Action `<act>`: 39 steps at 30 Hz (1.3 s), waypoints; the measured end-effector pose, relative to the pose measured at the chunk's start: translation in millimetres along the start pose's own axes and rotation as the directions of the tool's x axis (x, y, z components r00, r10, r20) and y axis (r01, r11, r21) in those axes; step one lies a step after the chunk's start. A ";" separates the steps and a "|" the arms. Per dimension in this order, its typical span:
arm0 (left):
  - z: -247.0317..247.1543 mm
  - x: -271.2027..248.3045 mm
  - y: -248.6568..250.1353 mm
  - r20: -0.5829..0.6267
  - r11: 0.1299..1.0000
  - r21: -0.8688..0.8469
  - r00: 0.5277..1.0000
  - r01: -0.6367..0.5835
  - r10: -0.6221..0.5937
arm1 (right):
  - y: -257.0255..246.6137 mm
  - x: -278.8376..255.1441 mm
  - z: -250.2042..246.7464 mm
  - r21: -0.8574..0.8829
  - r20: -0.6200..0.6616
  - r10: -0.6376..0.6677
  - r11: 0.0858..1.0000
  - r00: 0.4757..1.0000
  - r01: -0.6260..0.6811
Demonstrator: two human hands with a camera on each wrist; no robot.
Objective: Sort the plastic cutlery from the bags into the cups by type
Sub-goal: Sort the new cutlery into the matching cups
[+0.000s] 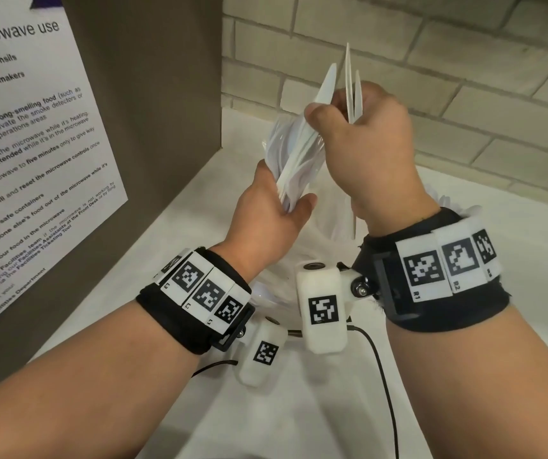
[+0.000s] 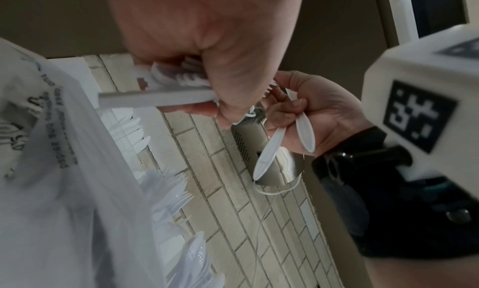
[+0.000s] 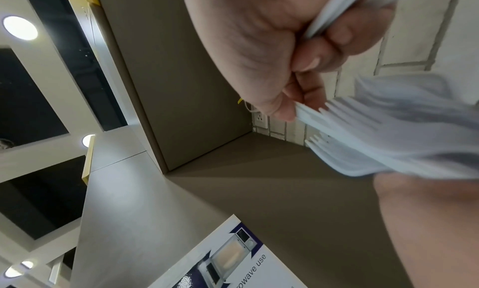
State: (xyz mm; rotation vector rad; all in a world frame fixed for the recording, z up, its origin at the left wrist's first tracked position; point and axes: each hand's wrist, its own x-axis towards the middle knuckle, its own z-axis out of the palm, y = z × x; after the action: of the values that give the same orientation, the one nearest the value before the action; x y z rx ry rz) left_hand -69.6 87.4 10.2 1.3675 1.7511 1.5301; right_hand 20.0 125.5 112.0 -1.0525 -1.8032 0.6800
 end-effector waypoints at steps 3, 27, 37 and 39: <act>0.8 0.7 -1.4 0.008 1.000 0.004 1.000 -0.013 0.013 | -0.9 -3.4 2.2 0.012 0.033 -0.016 1.000 0.999 0.015; -3.7 -2.9 -24.2 0.211 0.995 -0.085 0.975 -0.051 0.068 | -17.0 39.5 -33.4 0.472 -0.154 0.099 0.881 0.983 -0.014; -20.1 10.6 -40.7 0.139 1.000 0.013 0.990 0.018 -0.020 | 7.5 68.6 -10.3 0.618 -0.042 0.302 0.757 0.952 -0.213; -19.9 13.6 -44.7 0.123 0.999 0.037 0.992 0.020 -0.024 | 8.5 69.0 -3.9 0.545 -0.036 0.268 0.813 0.963 -0.206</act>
State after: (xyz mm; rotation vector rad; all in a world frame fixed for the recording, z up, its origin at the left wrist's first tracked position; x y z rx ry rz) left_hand -108.7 94.1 -21.4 1.4239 1.7201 1.3782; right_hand 11.5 190.1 136.7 -0.9069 -1.2722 1.1783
